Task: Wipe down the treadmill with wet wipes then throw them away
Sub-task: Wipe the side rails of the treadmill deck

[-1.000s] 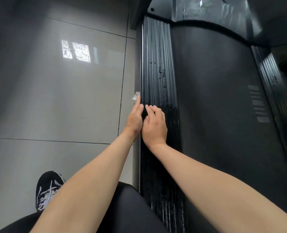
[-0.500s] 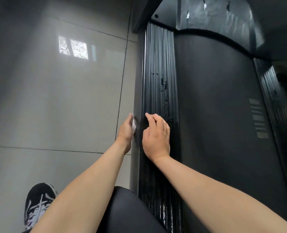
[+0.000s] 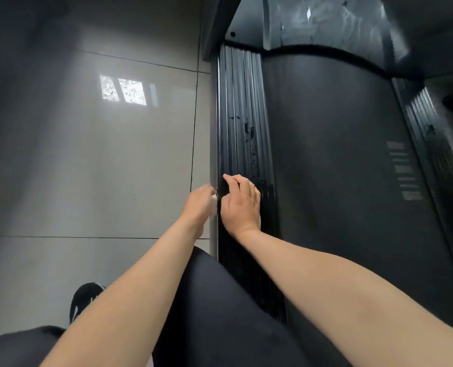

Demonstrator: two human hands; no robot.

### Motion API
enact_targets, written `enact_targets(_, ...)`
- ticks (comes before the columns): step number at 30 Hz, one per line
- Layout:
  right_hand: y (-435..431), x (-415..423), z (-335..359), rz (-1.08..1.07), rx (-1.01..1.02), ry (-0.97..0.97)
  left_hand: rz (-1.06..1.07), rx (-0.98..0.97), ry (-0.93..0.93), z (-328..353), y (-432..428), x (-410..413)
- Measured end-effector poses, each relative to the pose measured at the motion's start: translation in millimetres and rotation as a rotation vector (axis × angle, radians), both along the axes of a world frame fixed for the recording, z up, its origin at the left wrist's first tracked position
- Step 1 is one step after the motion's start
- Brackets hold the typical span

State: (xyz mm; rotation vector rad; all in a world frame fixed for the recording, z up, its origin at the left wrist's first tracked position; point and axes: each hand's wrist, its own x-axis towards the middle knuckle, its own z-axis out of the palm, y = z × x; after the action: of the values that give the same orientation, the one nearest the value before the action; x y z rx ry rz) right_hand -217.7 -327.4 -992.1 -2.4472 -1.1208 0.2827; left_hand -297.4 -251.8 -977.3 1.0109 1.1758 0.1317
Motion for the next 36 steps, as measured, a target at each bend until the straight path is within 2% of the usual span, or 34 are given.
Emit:
enact_targets(4, -8, -2, 9, 0.006, 0.116, 0.258, 0.181, 0.158, -0.151, 13, -13, -6)
enact_targets(9, -35, -15, 34, -0.056, 0.370, 0.520, 0.251, 0.189, -0.284, 31, -34, 1)
enact_targets(11, -46, -10, 37, -0.104, 0.383, 0.472, 0.192, 0.204, -0.292, 35, -44, 5)
enact_targets(13, -59, 5, 37, -0.163, 0.378, 0.403, 0.047, 0.324, -0.242, 34, -56, 9)
enact_targets(16, -81, 33, 32, -0.351, 0.316, 0.341, -0.190, 0.623, -0.005, 26, -65, 14)
enact_targets(18, -92, 46, 26, -0.453, 0.214, 0.351, -0.302, 0.740, 0.119, 23, -67, 20)
enact_targets(20, -97, 51, 18, -0.430, 0.131, 0.320, -0.431, 0.804, 0.273, 23, -66, 31)
enact_targets(24, -85, 58, 14, -0.329, -0.094, 0.076, -0.648, 0.820, 0.492, 18, -51, 53)
enact_targets(27, -64, 73, 19, -0.276, -0.153, 0.006, -0.750, 0.804, 0.486, 8, -47, 50)
enact_targets(30, -36, 91, 19, -0.251, -0.174, -0.009, -0.747, 0.808, 0.437, -2, -49, 42)
enact_targets(36, 13, 114, 16, -0.280, -0.194, 0.023, -0.767, 0.769, 0.454, -3, -49, 44)
